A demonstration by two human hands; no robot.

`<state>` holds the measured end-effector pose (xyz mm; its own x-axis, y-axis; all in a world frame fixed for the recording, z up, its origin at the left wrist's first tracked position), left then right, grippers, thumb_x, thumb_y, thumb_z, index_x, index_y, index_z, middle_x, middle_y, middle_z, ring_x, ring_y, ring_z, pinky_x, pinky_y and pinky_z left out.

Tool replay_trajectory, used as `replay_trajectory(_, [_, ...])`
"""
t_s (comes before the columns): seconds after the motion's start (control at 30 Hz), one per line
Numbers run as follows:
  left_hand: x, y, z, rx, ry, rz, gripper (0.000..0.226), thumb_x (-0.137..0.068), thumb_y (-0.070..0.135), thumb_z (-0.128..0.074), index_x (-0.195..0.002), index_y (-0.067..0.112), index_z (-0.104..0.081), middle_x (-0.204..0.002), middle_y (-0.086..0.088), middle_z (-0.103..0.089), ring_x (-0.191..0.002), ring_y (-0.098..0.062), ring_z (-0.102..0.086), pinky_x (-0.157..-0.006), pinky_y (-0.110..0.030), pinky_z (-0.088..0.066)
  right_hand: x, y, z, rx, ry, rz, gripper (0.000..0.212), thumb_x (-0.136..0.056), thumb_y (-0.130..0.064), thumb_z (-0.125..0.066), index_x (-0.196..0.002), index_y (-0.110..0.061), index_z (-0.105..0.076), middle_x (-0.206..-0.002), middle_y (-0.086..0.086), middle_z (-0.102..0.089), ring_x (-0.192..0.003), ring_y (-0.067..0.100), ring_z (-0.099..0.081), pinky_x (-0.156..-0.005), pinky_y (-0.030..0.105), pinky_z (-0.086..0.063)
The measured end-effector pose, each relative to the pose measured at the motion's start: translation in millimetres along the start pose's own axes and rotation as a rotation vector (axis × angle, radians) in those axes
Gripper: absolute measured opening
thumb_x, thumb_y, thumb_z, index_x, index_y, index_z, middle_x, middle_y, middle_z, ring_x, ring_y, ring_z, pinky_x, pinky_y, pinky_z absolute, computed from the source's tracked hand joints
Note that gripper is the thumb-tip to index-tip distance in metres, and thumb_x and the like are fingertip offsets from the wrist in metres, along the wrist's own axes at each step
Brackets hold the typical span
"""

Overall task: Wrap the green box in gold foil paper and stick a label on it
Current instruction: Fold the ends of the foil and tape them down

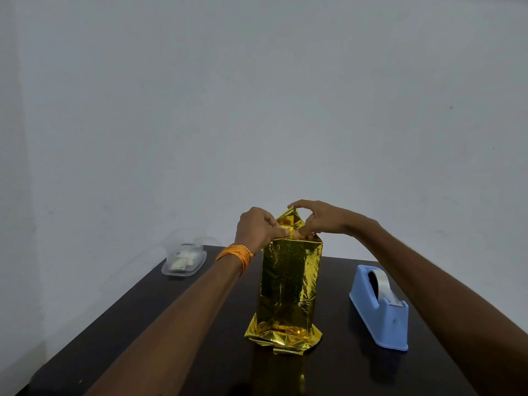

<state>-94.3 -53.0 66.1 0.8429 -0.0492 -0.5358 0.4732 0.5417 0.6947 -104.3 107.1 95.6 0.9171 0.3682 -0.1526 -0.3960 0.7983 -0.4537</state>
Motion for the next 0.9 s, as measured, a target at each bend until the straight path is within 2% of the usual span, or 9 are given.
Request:
replay_trajectory(0.07, [-1, -1, 0, 0.004, 0.002, 0.001, 0.026, -0.073, 0.03, -0.085, -0.082, 0.008, -0.078, -0.093, -0.008, -0.072, -0.08, -0.013, -0.058, -0.057, -0.016, -0.037, -3, 3, 5, 0.075, 0.021, -0.013, 0.077, -0.084, -0.029, -0.079, -0.149, -0.025, -0.039, -0.106, -0.008, -0.06, -0.077, 0.006, -0.059, -0.075, 0.022, -0.043])
replay_trajectory(0.13, [-2, -1, 1, 0.01, 0.0, -0.004, 0.027, -0.072, 0.032, -0.086, -0.082, 0.008, -0.078, -0.091, -0.007, -0.072, -0.081, -0.013, -0.059, -0.058, -0.017, -0.038, -1, 12, 11, 0.204, 0.072, -0.043, 0.085, -0.078, -0.049, -0.079, -0.15, -0.028, -0.039, -0.137, 0.001, -0.057, -0.084, 0.011, -0.064, -0.088, 0.029, -0.044])
replay_trajectory(0.27, [-2, -1, 1, 0.0, -0.005, -0.017, 0.025, -0.073, 0.03, -0.085, -0.083, 0.008, -0.078, -0.088, -0.005, -0.071, -0.074, -0.008, -0.057, -0.055, -0.017, -0.037, 10, 32, 6, 0.227, 0.163, -0.107, 0.086, -0.079, -0.063, -0.069, -0.15, -0.027, -0.039, -0.156, 0.003, -0.039, -0.127, 0.024, -0.053, -0.103, 0.039, -0.042])
replay_trajectory(0.33, [-2, 0, 0, -0.002, -0.008, -0.023, 0.025, -0.073, 0.029, -0.085, -0.083, 0.008, -0.078, -0.086, -0.004, -0.07, -0.071, -0.005, -0.055, -0.054, -0.016, -0.036, 19, 45, -4, -0.041, 0.199, -0.149, 0.074, -0.082, -0.061, -0.068, -0.145, -0.032, -0.045, -0.14, 0.005, -0.054, -0.106, 0.022, -0.059, -0.084, 0.034, -0.049])
replay_trajectory(0.37, [-2, 0, 0, -0.004, -0.009, -0.027, 0.025, -0.073, 0.03, -0.085, -0.083, 0.008, -0.079, -0.085, -0.004, -0.07, -0.071, -0.005, -0.055, -0.055, -0.016, -0.037, 23, 52, -13, -0.223, 0.205, -0.203, 0.065, -0.084, -0.06, -0.068, -0.14, -0.034, -0.05, -0.123, 0.007, -0.061, -0.089, 0.019, -0.057, -0.07, 0.028, -0.046])
replay_trajectory(0.43, [-1, 0, -1, 0.003, -0.013, -0.029, 0.026, -0.073, 0.03, -0.085, -0.083, 0.007, -0.078, -0.082, -0.001, -0.068, -0.069, -0.002, -0.054, -0.055, -0.016, -0.036, 30, 67, -32, -0.512, 0.204, -0.313, 0.047, -0.086, -0.057, -0.068, -0.127, -0.034, -0.059, -0.102, 0.009, -0.06, -0.074, 0.016, -0.051, -0.06, 0.025, -0.04])
replay_trajectory(0.63, [-1, -2, 0, 0.007, -0.014, -0.026, 0.026, -0.073, 0.031, -0.085, -0.081, 0.007, -0.077, -0.081, -0.002, -0.068, -0.069, -0.002, -0.055, -0.055, -0.016, -0.036, 29, 63, -39, -0.744, 0.307, -0.374, 0.04, -0.086, -0.049, -0.07, -0.111, -0.019, -0.063, -0.094, 0.004, -0.064, -0.079, 0.016, -0.058, -0.064, 0.028, -0.045])
replay_trajectory(0.77, [-3, -4, -1, 0.009, -0.023, -0.02, 0.025, -0.074, 0.028, -0.084, -0.082, 0.006, -0.078, -0.08, -0.001, -0.067, -0.069, -0.002, -0.054, -0.055, -0.016, -0.037, 26, 59, -51, -0.767, 0.306, -0.392, 0.041, -0.078, -0.038, -0.077, -0.112, -0.018, -0.065, -0.106, 0.006, -0.061, -0.092, 0.02, -0.053, -0.069, 0.031, -0.041])
replay_trajectory(0.9, [-2, -7, -3, 0.079, -0.059, 0.015, 0.028, -0.074, 0.028, -0.085, -0.084, 0.003, -0.077, -0.08, 0.0, -0.068, -0.074, -0.006, -0.059, -0.061, -0.017, -0.044, 32, 61, -58, -0.917, 0.384, -0.407, 0.022, -0.088, -0.033, -0.067, -0.101, -0.015, -0.064, -0.088, 0.005, -0.061, -0.082, 0.019, -0.055, -0.073, 0.033, -0.042])
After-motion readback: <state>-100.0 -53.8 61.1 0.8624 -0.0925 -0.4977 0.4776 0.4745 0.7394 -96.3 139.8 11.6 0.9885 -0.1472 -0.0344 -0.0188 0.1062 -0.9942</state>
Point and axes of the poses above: each hand's wrist, its own x-axis away from the middle knuckle, its own z-axis out of the back of the hand, y = z × x, the point moved 7 cm from there along -x, towards the middle knuckle
